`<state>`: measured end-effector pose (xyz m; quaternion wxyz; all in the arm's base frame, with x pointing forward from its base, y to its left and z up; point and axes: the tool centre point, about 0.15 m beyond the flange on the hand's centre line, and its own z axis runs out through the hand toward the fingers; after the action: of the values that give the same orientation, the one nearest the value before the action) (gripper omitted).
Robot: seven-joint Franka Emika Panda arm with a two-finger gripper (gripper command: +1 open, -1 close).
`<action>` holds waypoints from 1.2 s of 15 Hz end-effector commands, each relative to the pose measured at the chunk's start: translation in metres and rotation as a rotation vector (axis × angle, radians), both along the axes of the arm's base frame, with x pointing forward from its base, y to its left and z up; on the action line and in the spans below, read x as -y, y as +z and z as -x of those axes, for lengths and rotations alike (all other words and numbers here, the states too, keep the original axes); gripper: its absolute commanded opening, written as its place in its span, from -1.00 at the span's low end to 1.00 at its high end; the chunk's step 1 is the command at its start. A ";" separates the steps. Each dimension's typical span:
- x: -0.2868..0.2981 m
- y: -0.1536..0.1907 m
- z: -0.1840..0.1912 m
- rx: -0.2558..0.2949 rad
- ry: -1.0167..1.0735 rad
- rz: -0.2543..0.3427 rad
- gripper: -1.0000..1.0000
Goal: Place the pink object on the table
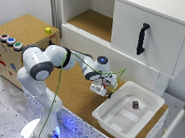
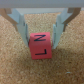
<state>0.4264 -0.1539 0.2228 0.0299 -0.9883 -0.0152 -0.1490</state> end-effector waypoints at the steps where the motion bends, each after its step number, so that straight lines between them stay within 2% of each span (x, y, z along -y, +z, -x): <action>1: 0.015 0.051 0.017 -0.039 -0.005 -0.002 1.00; 3: 0.025 0.073 0.021 -0.035 0.003 -0.013 1.00; 7: 0.043 0.102 0.017 -0.079 0.079 0.048 1.00; 8: 0.048 0.102 0.016 -0.119 0.086 0.084 1.00; 10: 0.056 0.095 0.018 -0.156 0.084 0.120 1.00; 12: 0.054 0.077 0.019 -0.183 0.090 0.117 1.00; 13: 0.052 0.068 0.019 -0.176 0.086 0.125 -1.00; 14: 0.049 0.055 0.020 -0.203 0.093 0.122 -1.00; 15: 0.049 0.047 0.019 -0.198 0.071 0.131 -1.00; 17: 0.052 0.033 0.018 -0.217 0.061 0.107 -1.00; 18: 0.055 0.027 0.016 -0.202 0.049 0.105 -1.00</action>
<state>0.3939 -0.1984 0.2887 -0.0012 -0.9952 -0.0621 -0.0757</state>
